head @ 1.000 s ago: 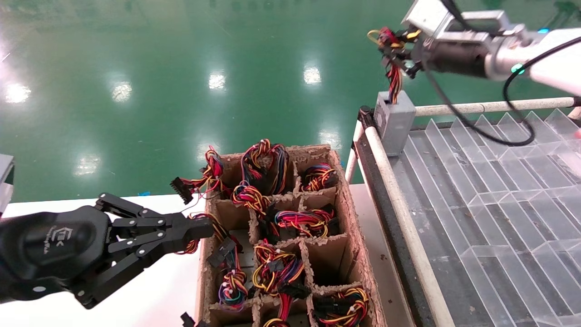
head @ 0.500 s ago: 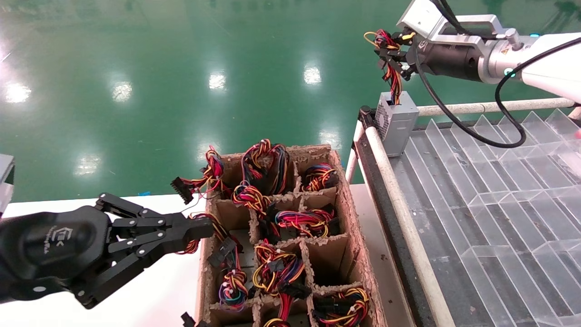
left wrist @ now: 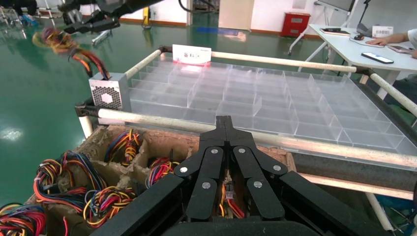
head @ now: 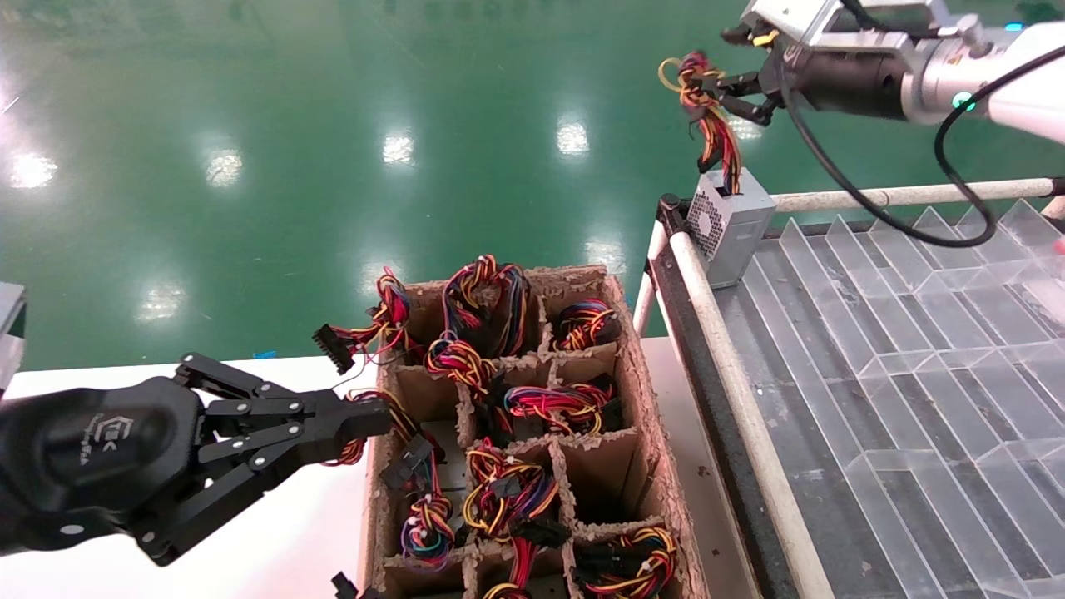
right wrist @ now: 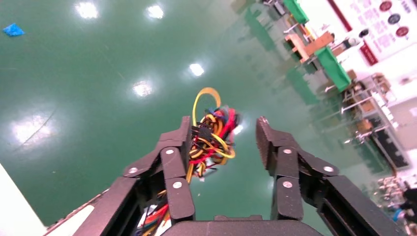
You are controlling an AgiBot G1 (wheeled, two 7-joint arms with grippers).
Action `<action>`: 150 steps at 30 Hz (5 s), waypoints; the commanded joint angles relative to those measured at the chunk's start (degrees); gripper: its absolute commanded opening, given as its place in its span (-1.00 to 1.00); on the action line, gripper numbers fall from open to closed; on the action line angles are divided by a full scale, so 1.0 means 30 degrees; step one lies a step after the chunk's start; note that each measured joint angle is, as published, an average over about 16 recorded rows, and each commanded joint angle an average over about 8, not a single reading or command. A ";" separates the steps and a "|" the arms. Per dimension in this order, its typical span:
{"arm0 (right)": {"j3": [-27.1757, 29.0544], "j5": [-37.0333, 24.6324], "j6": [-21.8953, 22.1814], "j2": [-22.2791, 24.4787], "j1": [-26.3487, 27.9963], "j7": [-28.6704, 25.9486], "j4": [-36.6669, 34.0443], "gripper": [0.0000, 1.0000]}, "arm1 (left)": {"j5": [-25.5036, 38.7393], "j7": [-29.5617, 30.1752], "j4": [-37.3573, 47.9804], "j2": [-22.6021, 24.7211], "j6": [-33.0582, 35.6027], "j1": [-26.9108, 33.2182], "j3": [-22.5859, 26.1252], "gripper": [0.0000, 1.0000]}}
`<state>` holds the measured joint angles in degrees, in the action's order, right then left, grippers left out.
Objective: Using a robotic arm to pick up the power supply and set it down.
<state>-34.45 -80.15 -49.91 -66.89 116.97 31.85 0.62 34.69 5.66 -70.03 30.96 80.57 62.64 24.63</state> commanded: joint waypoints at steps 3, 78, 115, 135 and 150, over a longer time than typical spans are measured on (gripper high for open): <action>-0.0083 -0.0119 -0.0239 0.0114 0.0258 0.0212 0.0131 1.00 | 0.0000 0.0000 0.0000 0.0000 0.0000 0.0000 0.0000 -1.00; 0.6331 1.3152 -1.2232 1.0890 -1.8963 -1.4420 2.4938 1.00 | -0.0002 0.0000 0.0006 -0.0001 -0.0007 -0.0006 -0.0002 1.00; 0.6137 1.2743 -1.1907 1.0609 -1.8441 -1.4165 2.4268 1.00 | -0.0002 0.0000 0.0006 -0.0001 -0.0006 -0.0006 -0.0002 1.00; 0.6122 1.2720 -1.1884 1.0590 -1.8420 -1.4147 2.4237 1.00 | -0.0002 0.0000 0.0006 -0.0001 -0.0006 -0.0006 -0.0002 1.00; 0.6121 1.2720 -1.1883 1.0589 -1.8410 -1.4147 2.4232 1.00 | -0.0002 0.0000 0.0006 -0.0001 -0.0006 -0.0006 -0.0002 1.00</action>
<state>-16.08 -41.99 -85.56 -35.12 61.74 -10.60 73.32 34.68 5.66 -70.01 30.96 80.55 62.62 24.62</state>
